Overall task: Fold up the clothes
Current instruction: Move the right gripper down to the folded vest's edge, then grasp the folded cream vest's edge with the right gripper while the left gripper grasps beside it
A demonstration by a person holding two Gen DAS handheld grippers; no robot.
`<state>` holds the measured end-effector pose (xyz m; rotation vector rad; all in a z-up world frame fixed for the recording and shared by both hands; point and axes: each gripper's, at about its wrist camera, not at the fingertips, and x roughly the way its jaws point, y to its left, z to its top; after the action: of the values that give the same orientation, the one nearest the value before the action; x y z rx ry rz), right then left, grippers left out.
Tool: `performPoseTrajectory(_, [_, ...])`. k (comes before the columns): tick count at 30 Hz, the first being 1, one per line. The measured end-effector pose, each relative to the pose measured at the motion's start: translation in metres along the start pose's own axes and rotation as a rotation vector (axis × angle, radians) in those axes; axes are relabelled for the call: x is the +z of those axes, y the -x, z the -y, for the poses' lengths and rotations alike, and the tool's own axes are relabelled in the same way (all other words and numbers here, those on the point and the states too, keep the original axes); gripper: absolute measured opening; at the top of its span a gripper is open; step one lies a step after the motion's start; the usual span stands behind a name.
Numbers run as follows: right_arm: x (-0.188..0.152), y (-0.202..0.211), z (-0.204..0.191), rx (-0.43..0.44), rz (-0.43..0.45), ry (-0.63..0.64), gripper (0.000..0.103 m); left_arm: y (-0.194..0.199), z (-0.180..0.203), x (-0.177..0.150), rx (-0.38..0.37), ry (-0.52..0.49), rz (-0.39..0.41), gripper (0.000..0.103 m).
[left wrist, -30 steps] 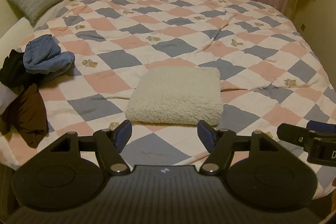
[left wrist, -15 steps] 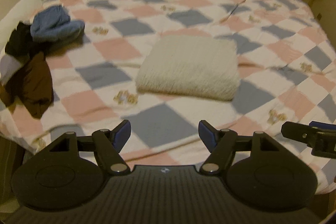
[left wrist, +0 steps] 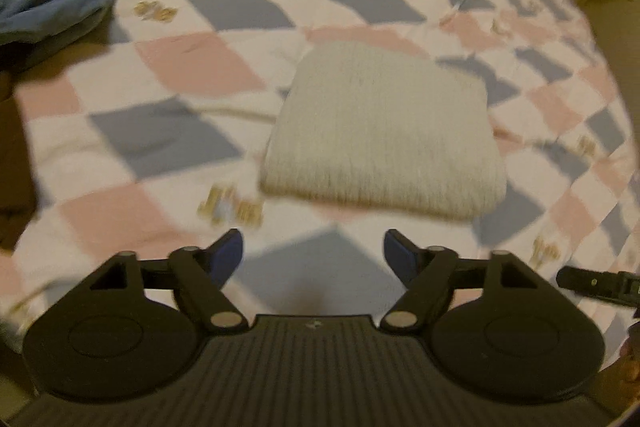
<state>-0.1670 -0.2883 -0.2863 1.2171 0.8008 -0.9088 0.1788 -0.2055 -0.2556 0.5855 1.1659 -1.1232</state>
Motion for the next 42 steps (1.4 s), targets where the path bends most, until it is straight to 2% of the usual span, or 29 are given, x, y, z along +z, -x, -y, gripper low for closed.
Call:
performPoseTrajectory(4, [0.029,-0.013,0.015,0.019,0.034,-0.124,0.097,-0.043,-0.039,0.046,-0.171,0.021,0.011,0.077])
performPoseTrajectory(7, [0.042,-0.024,0.025,-0.017,0.04,-0.173,0.097,-0.09,-0.069,0.075,-0.294,0.068,-0.019,0.077])
performPoseTrajectory(11, [0.051,-0.04,0.034,-0.045,0.022,-0.208,0.097,-0.155,-0.1,0.104,-0.413,0.174,-0.088,0.076])
performPoseTrajectory(16, [0.069,-0.063,0.036,-0.059,0.004,-0.212,0.097,-0.213,-0.113,0.131,-0.514,0.228,-0.125,0.075])
performPoseTrajectory(20, [0.093,-0.075,0.037,0.008,0.049,-0.198,0.097,-0.247,-0.117,0.14,-0.539,0.24,-0.177,0.075])
performPoseTrajectory(26, [0.132,-0.104,0.048,0.143,0.083,-0.153,0.097,-0.271,-0.121,0.138,-0.61,0.263,-0.19,0.078])
performPoseTrajectory(28, [0.142,-0.119,0.053,0.187,0.059,-0.136,0.097,-0.273,-0.119,0.136,-0.679,0.283,-0.195,0.072])
performPoseTrajectory(29, [0.146,-0.126,0.056,0.211,0.047,-0.136,0.097,-0.272,-0.114,0.135,-0.685,0.257,-0.193,0.066])
performPoseTrajectory(32, [0.155,-0.147,0.066,0.273,0.003,-0.154,0.097,-0.27,-0.106,0.133,-0.682,0.202,-0.178,0.063])
performPoseTrajectory(33, [0.158,-0.153,0.069,0.298,-0.01,-0.156,0.097,-0.272,-0.11,0.132,-0.687,0.228,-0.179,0.06])
performPoseTrajectory(38, [0.169,-0.19,0.079,0.447,-0.109,-0.183,0.093,-0.277,-0.114,0.133,-0.693,0.255,-0.192,0.063])
performPoseTrajectory(42, [0.173,-0.219,0.079,0.469,-0.16,-0.192,0.087,-0.283,-0.111,0.136,-0.692,0.255,-0.202,0.063])
